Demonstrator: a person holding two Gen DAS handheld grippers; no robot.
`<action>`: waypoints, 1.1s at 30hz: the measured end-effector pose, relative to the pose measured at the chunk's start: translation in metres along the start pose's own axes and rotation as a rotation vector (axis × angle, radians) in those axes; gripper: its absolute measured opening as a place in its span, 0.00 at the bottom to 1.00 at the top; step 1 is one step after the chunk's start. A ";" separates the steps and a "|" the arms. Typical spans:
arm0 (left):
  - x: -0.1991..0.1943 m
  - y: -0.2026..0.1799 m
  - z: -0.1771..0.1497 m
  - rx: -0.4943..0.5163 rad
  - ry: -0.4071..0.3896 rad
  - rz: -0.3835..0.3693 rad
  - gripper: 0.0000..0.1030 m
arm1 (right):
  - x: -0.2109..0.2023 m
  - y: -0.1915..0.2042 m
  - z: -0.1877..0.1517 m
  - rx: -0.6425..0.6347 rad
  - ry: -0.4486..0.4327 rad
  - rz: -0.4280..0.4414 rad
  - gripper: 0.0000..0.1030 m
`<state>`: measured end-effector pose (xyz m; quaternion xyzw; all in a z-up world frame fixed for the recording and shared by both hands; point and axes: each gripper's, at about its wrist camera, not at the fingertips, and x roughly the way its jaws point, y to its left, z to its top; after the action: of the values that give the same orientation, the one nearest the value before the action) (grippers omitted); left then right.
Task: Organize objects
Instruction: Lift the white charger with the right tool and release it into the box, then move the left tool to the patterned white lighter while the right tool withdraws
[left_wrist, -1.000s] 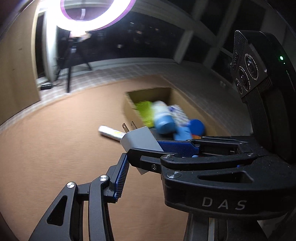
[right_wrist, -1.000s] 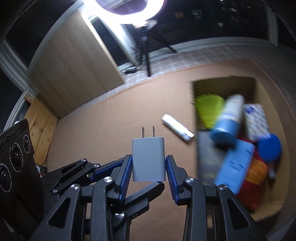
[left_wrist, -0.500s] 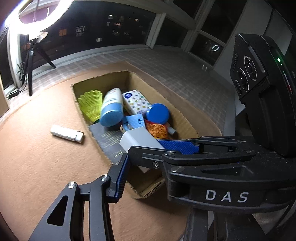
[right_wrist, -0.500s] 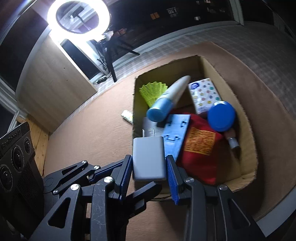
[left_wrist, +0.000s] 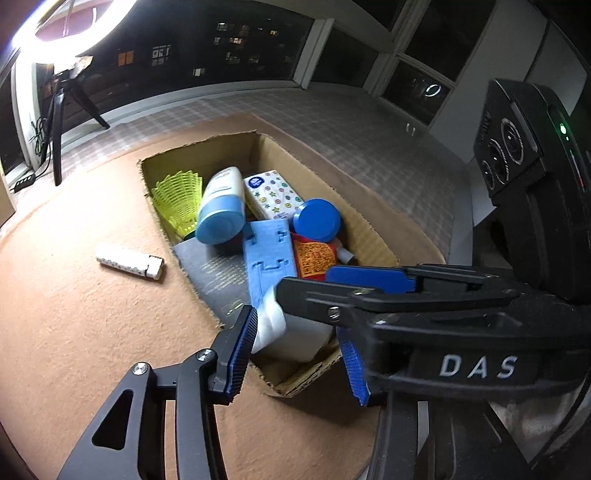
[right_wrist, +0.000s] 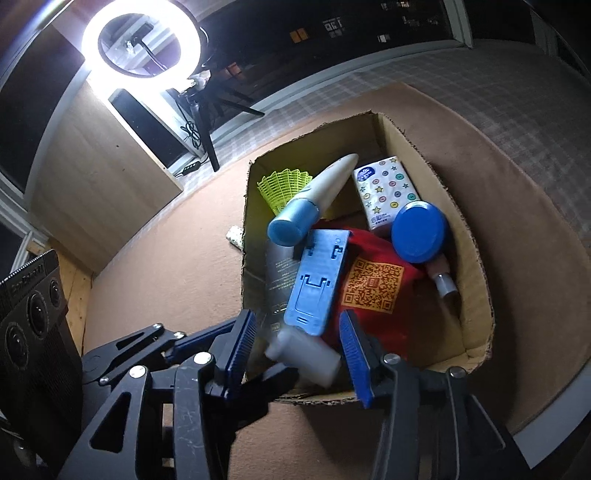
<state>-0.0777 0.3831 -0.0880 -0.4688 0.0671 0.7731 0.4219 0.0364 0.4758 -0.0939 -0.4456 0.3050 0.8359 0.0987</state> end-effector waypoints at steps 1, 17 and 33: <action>-0.002 0.002 -0.001 -0.004 -0.001 0.001 0.50 | -0.001 0.000 0.000 0.001 -0.001 -0.008 0.44; -0.033 0.065 -0.012 -0.135 -0.012 0.102 0.50 | -0.015 0.004 -0.006 0.004 -0.017 0.022 0.44; 0.007 0.160 0.032 -0.418 -0.018 0.224 0.53 | -0.039 -0.007 -0.025 -0.005 -0.022 -0.014 0.44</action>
<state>-0.2147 0.3017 -0.1228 -0.5286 -0.0466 0.8164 0.2279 0.0797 0.4702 -0.0756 -0.4388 0.2988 0.8407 0.1068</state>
